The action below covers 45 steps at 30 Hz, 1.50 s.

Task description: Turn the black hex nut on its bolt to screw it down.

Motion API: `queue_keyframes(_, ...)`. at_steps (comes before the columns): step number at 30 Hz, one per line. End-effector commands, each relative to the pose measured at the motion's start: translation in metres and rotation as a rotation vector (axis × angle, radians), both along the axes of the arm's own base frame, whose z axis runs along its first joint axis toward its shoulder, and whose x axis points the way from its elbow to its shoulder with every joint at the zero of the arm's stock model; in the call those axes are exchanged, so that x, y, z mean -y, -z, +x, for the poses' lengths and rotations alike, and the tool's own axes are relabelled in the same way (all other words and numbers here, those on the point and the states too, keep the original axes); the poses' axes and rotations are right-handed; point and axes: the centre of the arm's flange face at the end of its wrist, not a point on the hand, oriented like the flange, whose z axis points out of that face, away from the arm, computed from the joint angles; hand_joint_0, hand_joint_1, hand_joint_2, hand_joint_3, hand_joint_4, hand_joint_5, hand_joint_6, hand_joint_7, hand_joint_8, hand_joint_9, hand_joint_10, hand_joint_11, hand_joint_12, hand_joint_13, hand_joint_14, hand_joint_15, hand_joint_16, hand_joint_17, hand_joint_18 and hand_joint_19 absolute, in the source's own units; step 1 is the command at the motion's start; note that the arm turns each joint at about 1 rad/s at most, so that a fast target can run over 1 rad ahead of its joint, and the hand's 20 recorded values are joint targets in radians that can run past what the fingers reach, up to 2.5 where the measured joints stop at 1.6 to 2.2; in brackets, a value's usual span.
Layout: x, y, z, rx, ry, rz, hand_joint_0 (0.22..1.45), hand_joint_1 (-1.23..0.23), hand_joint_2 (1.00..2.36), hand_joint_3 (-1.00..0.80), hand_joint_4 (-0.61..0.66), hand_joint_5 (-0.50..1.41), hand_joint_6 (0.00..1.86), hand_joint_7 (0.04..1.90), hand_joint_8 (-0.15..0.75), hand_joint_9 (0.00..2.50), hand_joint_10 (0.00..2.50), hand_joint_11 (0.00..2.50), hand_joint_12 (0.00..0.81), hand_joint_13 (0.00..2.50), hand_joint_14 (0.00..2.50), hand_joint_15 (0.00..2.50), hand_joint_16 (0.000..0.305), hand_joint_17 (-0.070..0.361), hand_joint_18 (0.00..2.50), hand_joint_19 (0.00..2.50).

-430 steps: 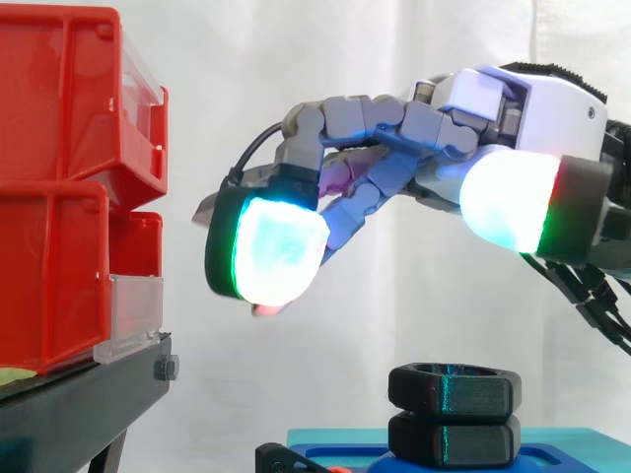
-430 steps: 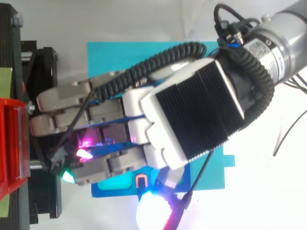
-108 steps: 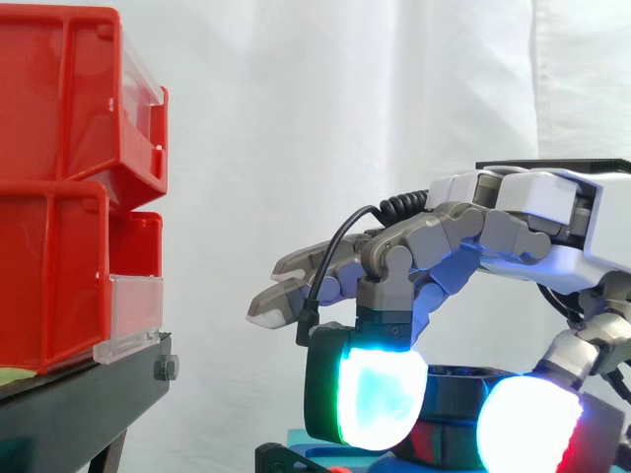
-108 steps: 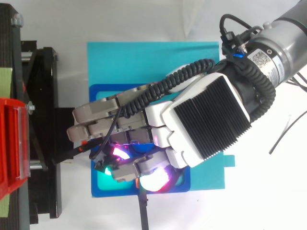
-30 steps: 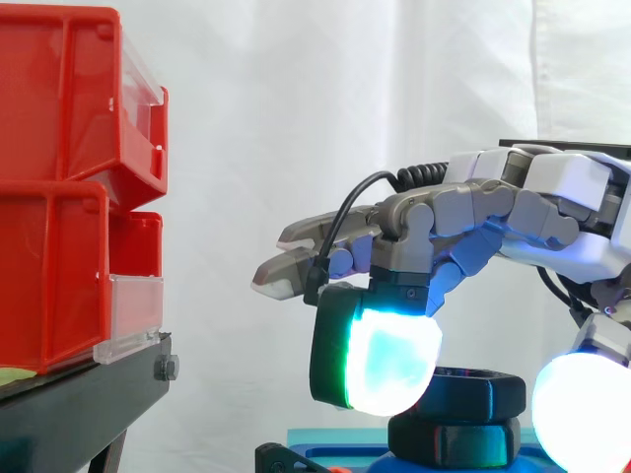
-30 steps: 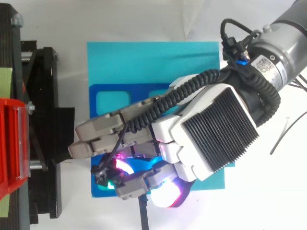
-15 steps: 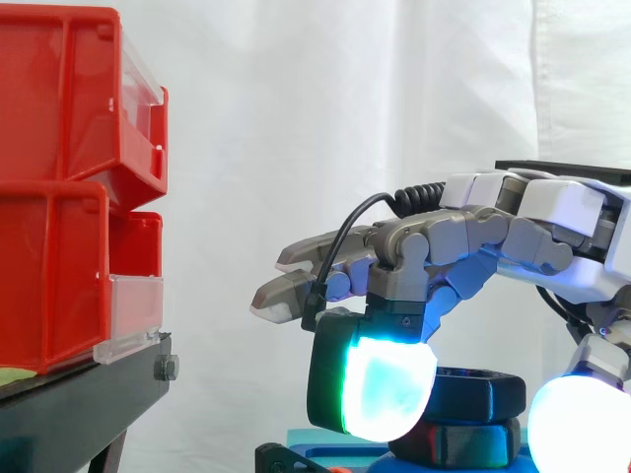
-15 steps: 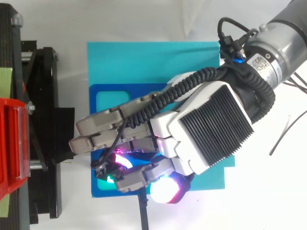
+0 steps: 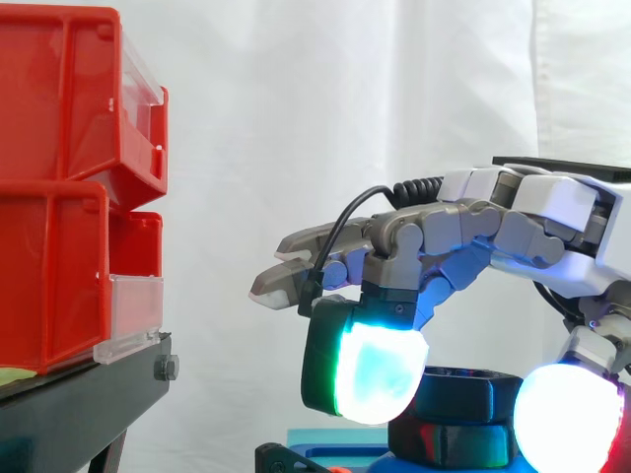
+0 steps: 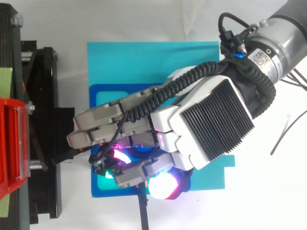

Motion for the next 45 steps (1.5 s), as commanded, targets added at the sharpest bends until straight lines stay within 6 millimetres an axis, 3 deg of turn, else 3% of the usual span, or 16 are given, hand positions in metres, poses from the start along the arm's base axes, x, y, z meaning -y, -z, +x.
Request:
queue_keyframes(1,0.002,-0.001,0.0,0.012,0.004,-0.005,0.53,-0.36,1.0,-0.5,0.27,-0.06,0.57,1.33,0.303,0.98,0.01,0.3,0.358,0.55,0.0,0.03,0.053,0.119,0.45,0.14)
queue_keyframes(45,0.025,0.003,-0.006,0.007,0.017,-0.024,0.53,-0.35,1.0,-0.5,0.27,-0.06,0.57,1.32,0.302,0.98,0.01,0.3,0.356,0.55,0.0,0.02,0.052,0.118,0.45,0.14)
